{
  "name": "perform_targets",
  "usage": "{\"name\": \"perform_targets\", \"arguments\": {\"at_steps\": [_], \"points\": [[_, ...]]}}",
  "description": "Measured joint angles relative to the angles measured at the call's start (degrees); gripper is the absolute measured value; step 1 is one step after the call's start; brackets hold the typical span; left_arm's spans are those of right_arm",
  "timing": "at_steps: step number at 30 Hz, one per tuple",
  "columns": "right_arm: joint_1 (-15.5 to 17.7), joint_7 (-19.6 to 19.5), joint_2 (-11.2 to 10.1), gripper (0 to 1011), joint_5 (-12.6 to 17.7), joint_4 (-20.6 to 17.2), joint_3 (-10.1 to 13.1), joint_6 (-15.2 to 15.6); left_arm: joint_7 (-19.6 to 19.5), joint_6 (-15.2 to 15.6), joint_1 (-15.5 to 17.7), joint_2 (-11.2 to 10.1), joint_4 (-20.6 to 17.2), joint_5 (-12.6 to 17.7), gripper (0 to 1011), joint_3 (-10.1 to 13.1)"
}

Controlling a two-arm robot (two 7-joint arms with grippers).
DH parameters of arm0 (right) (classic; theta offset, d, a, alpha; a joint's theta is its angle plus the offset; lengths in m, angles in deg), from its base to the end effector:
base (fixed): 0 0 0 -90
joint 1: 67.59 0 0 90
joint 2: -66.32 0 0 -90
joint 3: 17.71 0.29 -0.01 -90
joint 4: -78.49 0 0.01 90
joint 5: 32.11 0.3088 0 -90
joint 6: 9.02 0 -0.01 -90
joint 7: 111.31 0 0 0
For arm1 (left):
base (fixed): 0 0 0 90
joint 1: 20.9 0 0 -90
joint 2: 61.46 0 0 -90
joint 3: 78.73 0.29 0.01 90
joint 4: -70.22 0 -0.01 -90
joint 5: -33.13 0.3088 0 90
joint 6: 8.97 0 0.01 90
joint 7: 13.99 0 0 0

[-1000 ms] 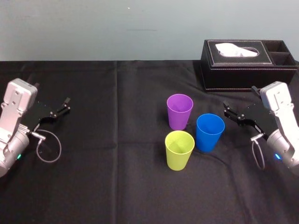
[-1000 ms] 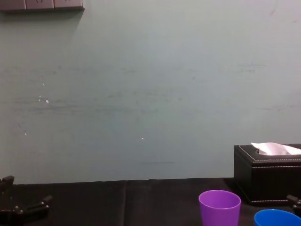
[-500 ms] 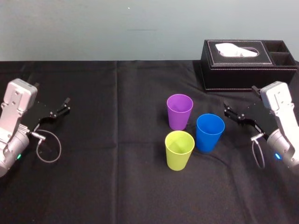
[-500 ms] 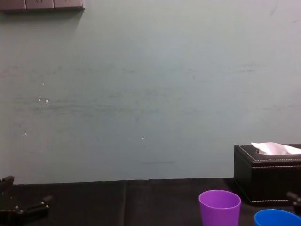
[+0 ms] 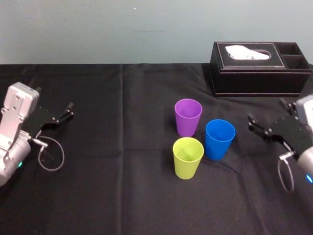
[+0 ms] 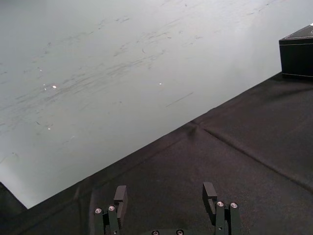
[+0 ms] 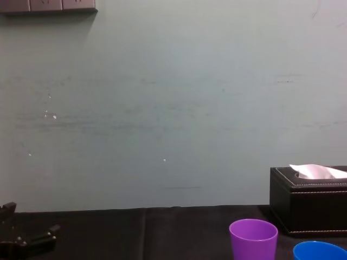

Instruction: Stack the three plastic cups sequentially using one hand.

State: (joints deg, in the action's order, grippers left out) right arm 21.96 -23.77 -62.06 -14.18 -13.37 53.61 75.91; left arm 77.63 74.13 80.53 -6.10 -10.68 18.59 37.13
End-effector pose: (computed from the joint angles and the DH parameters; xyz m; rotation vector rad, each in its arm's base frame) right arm 0.3139 -0.0969 -0.2892 -0.2723 -0.2356 -1.2801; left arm 0.3581 0.0827 -0.3023 0.3046 -0.2850 1.2480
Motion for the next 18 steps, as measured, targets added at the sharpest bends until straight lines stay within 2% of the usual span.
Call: {"name": "perform_targets", "arguments": {"at_steps": [3,8,13,18], "points": [[2.4,0.5,-1.3,999,0.7,-1.9,0.8,0.9,0.0,0.0,0.0,0.0,0.0,0.0,1011,0.0],[8.6,2.4,-4.0,999,2.7,-6.5,3.0,1.9,0.0,0.0,0.0,0.0,0.0,0.0,1012,0.0],[13.6,6.0,-4.9,999,6.0,-9.1,4.8,-1.2,0.0,0.0,0.0,0.0,0.0,0.0,1011,0.0],[15.6,9.4,-4.1,999,8.7,-9.8,5.1,-3.5,0.0,0.0,0.0,0.0,0.0,0.0,1011,0.0]]}}
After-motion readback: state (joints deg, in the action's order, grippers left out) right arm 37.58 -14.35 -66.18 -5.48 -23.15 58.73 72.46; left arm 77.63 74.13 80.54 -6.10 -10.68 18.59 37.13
